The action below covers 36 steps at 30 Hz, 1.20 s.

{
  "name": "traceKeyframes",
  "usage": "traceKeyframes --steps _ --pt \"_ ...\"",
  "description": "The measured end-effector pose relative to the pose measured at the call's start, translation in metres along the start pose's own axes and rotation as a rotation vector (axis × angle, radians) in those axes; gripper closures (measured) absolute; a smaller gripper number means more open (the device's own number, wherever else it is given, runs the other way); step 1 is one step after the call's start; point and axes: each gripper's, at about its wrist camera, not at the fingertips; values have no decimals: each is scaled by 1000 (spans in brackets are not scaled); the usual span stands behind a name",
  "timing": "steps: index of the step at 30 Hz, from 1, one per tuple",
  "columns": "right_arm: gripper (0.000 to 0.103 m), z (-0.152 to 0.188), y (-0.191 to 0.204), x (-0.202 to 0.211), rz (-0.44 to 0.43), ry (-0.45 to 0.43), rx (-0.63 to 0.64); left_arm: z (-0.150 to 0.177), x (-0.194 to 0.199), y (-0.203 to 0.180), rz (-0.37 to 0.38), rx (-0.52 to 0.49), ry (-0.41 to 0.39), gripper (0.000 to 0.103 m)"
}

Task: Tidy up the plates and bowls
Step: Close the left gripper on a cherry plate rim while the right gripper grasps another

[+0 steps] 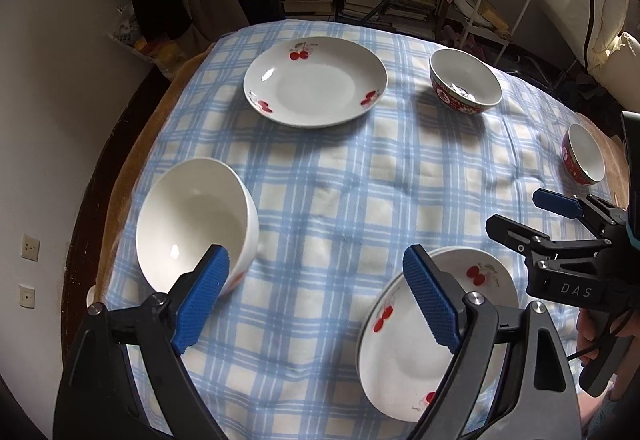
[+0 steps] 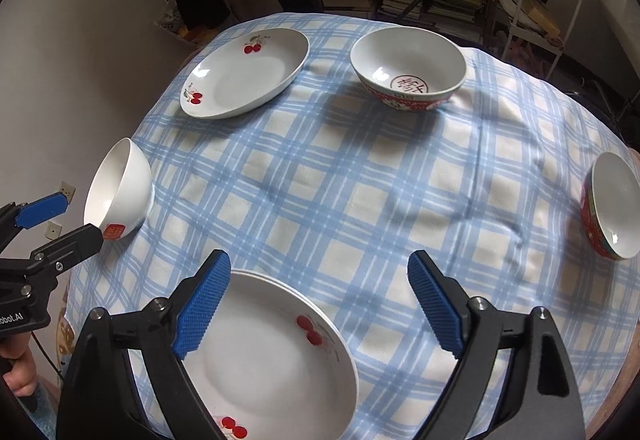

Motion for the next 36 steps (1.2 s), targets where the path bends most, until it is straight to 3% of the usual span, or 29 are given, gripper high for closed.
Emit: traceKeyframes --steps 5,13,18,22,25,33,36 --pt "8 -39 0 -15 46 1 36 -35 -16 6 -55 -47 -30 14" --pt "5 -114 5 -29 104 -66 86 -86 -52 34 -96 4 -135 14" --pt "5 -150 -1 -47 112 -80 54 -116 -84 58 -74 92 -67 14" --pt "5 -169 -2 -66 136 -53 41 -133 -109 69 -99 99 -51 14" --pt "5 -180 1 -79 164 -37 69 -147 -124 79 -66 141 -16 14" --pt "6 -197 1 -108 197 1 85 -158 -161 93 -68 207 56 14" --pt "19 -202 -1 -114 191 14 83 -161 -167 95 -34 233 72 17"
Point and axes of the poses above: each gripper's, at about its wrist camera, not at the fingertips, and x roughly against the way its jaws point, y to its left, z to its underside, and after that the axes turned 13 degrees about x, right-handed
